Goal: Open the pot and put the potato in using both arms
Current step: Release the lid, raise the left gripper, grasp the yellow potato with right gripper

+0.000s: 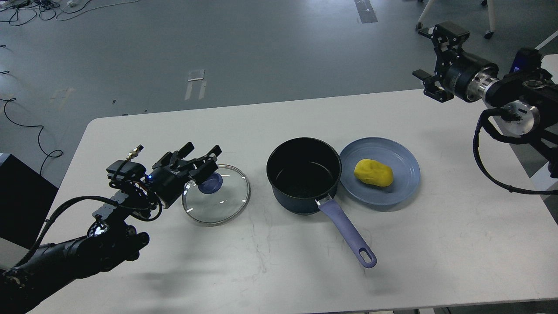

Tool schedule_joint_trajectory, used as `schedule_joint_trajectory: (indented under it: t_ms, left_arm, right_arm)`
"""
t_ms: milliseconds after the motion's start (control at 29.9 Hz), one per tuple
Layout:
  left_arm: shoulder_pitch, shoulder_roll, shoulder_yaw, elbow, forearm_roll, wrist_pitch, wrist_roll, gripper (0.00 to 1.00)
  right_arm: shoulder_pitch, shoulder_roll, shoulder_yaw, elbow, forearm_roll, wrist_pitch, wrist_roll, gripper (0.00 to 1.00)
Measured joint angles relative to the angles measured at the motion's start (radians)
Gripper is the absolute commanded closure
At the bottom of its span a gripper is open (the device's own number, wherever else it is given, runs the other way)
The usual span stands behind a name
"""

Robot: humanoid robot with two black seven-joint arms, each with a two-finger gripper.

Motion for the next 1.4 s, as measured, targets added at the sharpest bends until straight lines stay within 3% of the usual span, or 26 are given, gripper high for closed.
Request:
schedule_joint_trajectory:
  t_ms: [167,334,401,468,535,668,735,1036,1170,1404]
  left_arm:
    - [-0.087,0.000,-0.010,-0.003,-0.346,-0.093,0.000,0.02]
    - [-0.157,0.012,-0.013,-0.003,-0.662,-0.312,0.000,0.02]
    - [-0.178,0.026,-0.029,-0.003,-0.753,-0.388,0.001,0.02]
    - [-0.190,0.036,-0.095,-0.003,-0.885,-0.480,0.055,0.02]
    - [-0.192,0.040,-0.170,-0.001,-0.980,-0.540,0.136,0.02]
    - [-0.192,0.037,-0.288,0.002,-1.062,-0.578,0.288,0.02]
    - [-0.189,0.035,-0.330,0.002,-1.071,-0.583,0.335,0.02]
    - [-0.182,0.044,-0.388,0.002,-1.175,-0.593,0.415,0.02]
    - [-0.173,0.045,-0.389,-0.002,-1.193,-0.600,0.420,0.02]
    - [-0.167,0.045,-0.388,-0.003,-1.195,-0.611,0.412,0.02]
  right_arm:
    - [0.048,-0.092,-0.130,0.099,-0.368,0.038,0.114,0.03]
    - [0.081,-0.168,-0.291,0.174,-0.821,0.029,0.296,0.08]
    - [0.085,-0.174,-0.328,0.173,-0.975,-0.005,0.322,0.08]
    - [0.078,-0.176,-0.368,0.153,-1.121,-0.090,0.330,0.08]
    - [0.071,-0.169,-0.427,0.108,-1.219,-0.210,0.332,0.08]
    - [0.071,-0.109,-0.560,0.025,-1.273,-0.409,0.333,0.10]
    - [0.075,-0.077,-0.624,-0.005,-1.276,-0.489,0.333,0.10]
    - [0.064,-0.012,-0.683,-0.028,-1.277,-0.560,0.333,0.10]
    - [0.060,0.009,-0.721,-0.029,-1.277,-0.560,0.333,0.16]
    - [0.052,0.042,-0.740,-0.027,-1.277,-0.560,0.332,0.17]
